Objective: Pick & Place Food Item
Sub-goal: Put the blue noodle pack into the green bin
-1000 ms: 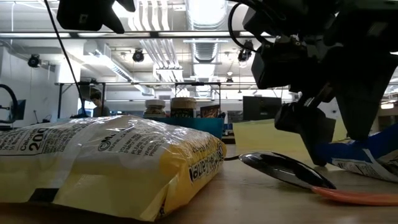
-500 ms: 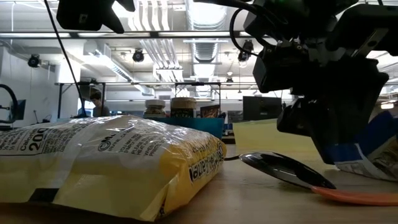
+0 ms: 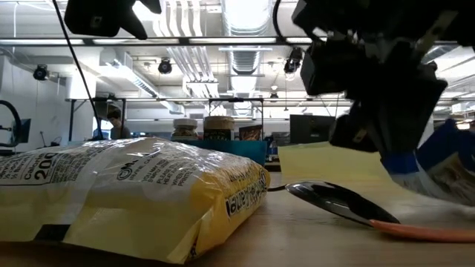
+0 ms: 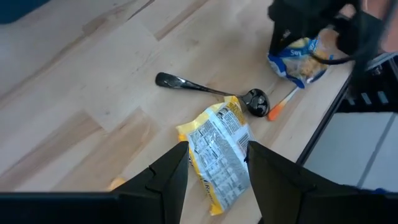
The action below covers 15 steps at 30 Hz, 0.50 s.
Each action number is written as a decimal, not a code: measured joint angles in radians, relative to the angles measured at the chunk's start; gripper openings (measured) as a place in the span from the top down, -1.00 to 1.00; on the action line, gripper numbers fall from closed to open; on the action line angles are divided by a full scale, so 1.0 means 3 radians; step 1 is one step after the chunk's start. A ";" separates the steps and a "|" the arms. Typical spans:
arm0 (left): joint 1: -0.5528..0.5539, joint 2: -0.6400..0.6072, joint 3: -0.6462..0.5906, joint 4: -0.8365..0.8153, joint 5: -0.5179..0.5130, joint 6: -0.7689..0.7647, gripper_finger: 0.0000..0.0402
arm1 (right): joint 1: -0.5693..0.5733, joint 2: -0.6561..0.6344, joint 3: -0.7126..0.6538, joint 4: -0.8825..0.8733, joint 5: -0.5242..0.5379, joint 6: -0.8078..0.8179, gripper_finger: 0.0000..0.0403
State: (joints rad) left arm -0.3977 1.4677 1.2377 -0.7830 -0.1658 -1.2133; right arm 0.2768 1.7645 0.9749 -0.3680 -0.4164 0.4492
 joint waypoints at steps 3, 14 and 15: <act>-0.0001 0.0000 0.0000 0.0009 0.0000 -0.0228 0.15 | -0.0001 -0.0130 0.0000 -0.0023 0.0014 0.0015 0.95; -0.0042 0.0023 0.0000 0.0425 -0.0492 -0.1081 0.15 | -0.0037 -0.1007 0.0001 -0.0334 0.0786 0.0236 0.96; -0.0047 0.0029 0.0000 0.0512 -0.0571 -0.1043 0.15 | -0.0043 -0.1102 0.0001 -0.0333 0.0878 0.0259 0.96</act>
State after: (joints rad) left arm -0.4118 1.4765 1.2377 -0.6293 -0.3370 -1.5260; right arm 0.2638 1.4339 0.9752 -0.4680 -0.1529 0.5269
